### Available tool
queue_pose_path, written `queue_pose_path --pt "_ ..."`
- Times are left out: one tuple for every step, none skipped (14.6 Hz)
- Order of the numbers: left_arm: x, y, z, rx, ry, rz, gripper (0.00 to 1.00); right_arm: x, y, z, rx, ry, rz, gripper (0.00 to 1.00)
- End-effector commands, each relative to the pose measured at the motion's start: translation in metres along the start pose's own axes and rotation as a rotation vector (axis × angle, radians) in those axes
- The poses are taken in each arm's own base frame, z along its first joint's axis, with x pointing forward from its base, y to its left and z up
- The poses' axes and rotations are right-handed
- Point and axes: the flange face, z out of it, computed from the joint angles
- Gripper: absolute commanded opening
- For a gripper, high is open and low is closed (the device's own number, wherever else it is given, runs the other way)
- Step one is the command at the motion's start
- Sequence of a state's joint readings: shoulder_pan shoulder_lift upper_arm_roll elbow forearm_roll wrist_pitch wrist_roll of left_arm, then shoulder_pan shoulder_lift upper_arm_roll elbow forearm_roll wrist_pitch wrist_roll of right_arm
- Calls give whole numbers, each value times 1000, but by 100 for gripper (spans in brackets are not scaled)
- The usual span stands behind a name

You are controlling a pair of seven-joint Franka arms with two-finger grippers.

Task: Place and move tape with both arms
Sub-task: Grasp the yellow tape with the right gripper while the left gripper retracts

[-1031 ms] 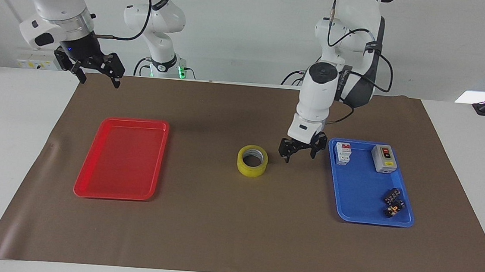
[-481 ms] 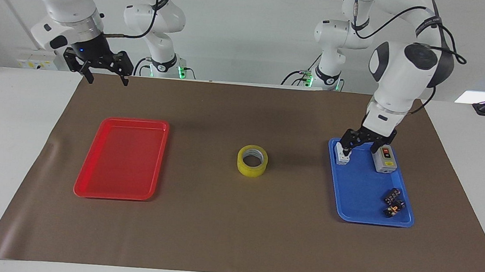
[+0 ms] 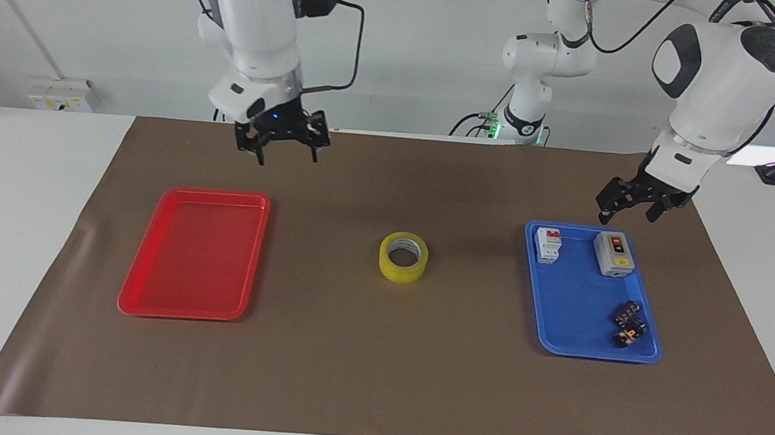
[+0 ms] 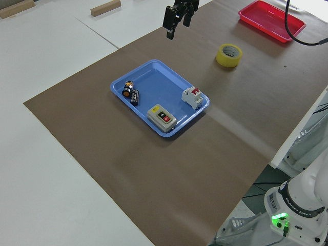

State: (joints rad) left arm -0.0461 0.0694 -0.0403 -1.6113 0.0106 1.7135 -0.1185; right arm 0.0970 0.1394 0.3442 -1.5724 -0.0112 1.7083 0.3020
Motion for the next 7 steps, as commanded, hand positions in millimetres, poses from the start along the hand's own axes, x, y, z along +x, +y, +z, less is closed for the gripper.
queue_pose_path --pt "-4 -13 -7 -21 -41 10 100 24 -57 49 56 25 -29 100" --pt "-11 -17 -14 -20 -41 1 100 27 -74 65 68 35 -51 100" --pt "-17 -20 -15 -19 -53 -1 100 32 -85 84 65 39 -72 100" --pt "-23 -22 -15 -17 -61 -4 100 36 -97 108 55 42 -98 100" --pt "-27 -22 -14 -16 -67 -2 100 41 -113 134 54 53 -118 100" --pt "-31 -22 -15 -16 -70 -2 100 45 -122 156 61 64 -115 100" --pt "-32 -22 -14 -15 -74 -2 100 45 -123 170 62 63 -119 100"
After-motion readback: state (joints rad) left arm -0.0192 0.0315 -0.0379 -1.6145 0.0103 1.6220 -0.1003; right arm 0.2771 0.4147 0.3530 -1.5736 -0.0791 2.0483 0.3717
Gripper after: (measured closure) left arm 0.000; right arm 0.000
